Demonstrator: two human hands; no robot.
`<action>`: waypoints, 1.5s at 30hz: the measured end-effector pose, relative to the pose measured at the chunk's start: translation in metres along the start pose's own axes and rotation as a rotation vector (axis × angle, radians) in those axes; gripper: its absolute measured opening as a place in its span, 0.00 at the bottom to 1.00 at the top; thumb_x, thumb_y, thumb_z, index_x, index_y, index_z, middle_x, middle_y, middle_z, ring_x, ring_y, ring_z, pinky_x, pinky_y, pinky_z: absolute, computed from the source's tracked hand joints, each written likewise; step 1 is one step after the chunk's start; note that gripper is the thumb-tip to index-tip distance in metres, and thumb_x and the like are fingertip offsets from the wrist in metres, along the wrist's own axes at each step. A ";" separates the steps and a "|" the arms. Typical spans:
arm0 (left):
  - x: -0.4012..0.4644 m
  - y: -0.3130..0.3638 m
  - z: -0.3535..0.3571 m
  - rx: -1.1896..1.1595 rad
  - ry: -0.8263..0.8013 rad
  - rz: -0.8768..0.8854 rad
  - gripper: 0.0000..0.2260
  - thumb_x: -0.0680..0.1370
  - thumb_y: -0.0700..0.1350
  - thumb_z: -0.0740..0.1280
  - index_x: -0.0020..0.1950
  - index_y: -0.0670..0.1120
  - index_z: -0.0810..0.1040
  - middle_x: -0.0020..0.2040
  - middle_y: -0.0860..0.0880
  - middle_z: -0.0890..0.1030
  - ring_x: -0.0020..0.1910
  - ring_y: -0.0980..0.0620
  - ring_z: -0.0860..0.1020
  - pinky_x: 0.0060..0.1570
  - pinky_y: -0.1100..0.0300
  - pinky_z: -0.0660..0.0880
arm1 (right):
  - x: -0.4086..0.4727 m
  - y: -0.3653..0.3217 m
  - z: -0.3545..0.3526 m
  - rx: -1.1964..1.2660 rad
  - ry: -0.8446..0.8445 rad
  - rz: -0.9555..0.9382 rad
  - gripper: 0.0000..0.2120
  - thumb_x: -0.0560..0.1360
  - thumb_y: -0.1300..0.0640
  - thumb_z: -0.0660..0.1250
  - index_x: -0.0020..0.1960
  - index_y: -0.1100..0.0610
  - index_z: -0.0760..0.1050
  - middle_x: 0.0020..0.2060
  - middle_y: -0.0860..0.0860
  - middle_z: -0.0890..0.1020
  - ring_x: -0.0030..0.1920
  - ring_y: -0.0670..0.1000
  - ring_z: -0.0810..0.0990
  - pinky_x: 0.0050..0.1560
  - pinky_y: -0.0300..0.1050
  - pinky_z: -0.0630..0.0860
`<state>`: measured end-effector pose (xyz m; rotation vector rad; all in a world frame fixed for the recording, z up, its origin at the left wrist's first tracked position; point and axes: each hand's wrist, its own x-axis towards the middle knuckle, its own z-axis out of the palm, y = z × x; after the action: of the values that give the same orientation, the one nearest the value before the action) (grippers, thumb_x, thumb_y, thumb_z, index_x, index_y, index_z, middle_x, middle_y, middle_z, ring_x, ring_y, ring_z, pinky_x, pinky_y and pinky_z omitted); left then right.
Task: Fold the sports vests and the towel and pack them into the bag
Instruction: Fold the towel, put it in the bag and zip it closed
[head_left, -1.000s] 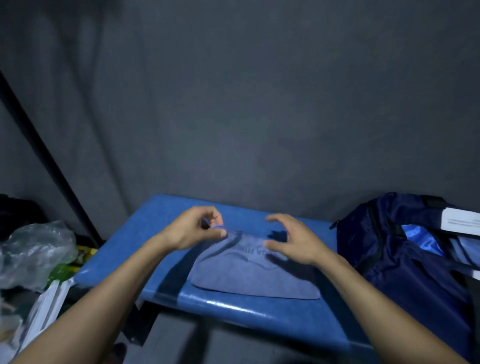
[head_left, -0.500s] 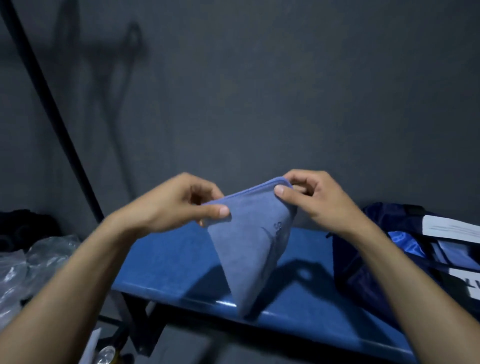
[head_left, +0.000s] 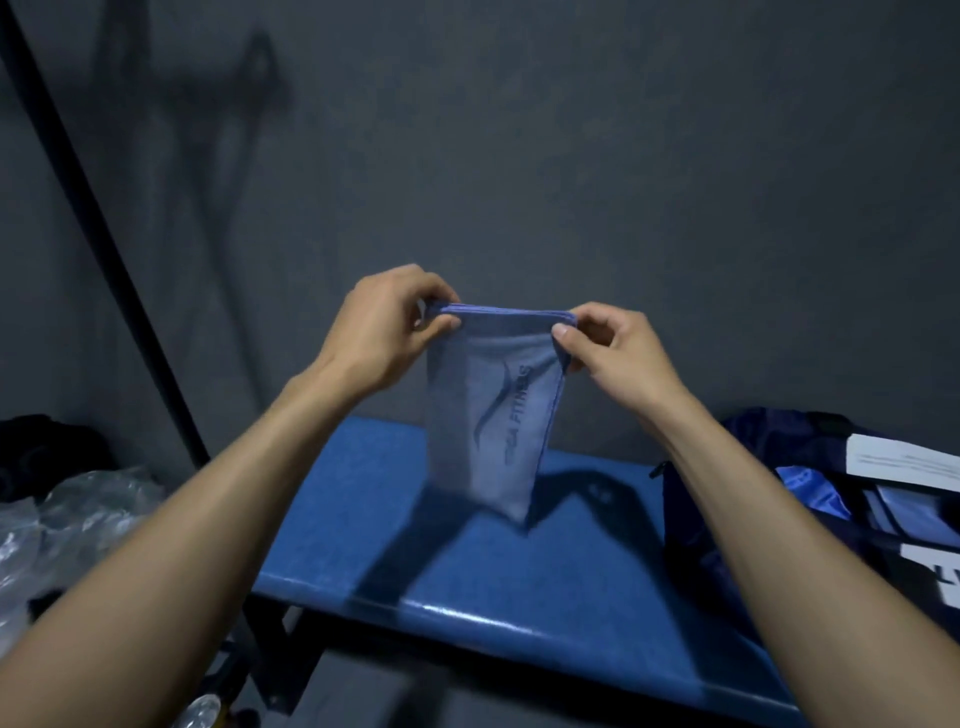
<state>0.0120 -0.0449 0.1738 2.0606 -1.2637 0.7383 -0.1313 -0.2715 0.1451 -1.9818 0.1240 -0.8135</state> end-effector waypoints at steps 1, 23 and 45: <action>-0.005 -0.002 0.001 0.000 0.017 0.037 0.05 0.76 0.47 0.75 0.50 0.51 0.83 0.42 0.54 0.78 0.38 0.53 0.74 0.41 0.57 0.71 | -0.002 0.004 0.000 -0.023 -0.008 -0.027 0.05 0.78 0.58 0.70 0.44 0.52 0.82 0.38 0.51 0.85 0.37 0.46 0.80 0.41 0.41 0.79; -0.215 -0.025 0.157 -0.458 -0.435 -0.545 0.09 0.78 0.58 0.68 0.48 0.54 0.79 0.35 0.56 0.81 0.36 0.55 0.78 0.44 0.56 0.75 | -0.161 0.146 0.058 -0.385 -0.249 0.503 0.10 0.76 0.55 0.70 0.38 0.51 0.73 0.24 0.42 0.74 0.30 0.42 0.72 0.39 0.44 0.72; -0.232 -0.024 0.160 -0.492 -0.443 -0.342 0.19 0.79 0.66 0.59 0.46 0.53 0.77 0.43 0.60 0.78 0.45 0.60 0.75 0.48 0.60 0.72 | -0.191 0.159 0.055 -0.486 -0.185 0.194 0.16 0.74 0.44 0.61 0.57 0.46 0.79 0.39 0.40 0.75 0.46 0.39 0.74 0.53 0.36 0.65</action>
<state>-0.0338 -0.0206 -0.1046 1.9903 -1.1234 -0.1860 -0.2090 -0.2405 -0.0950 -2.4420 0.4321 -0.5000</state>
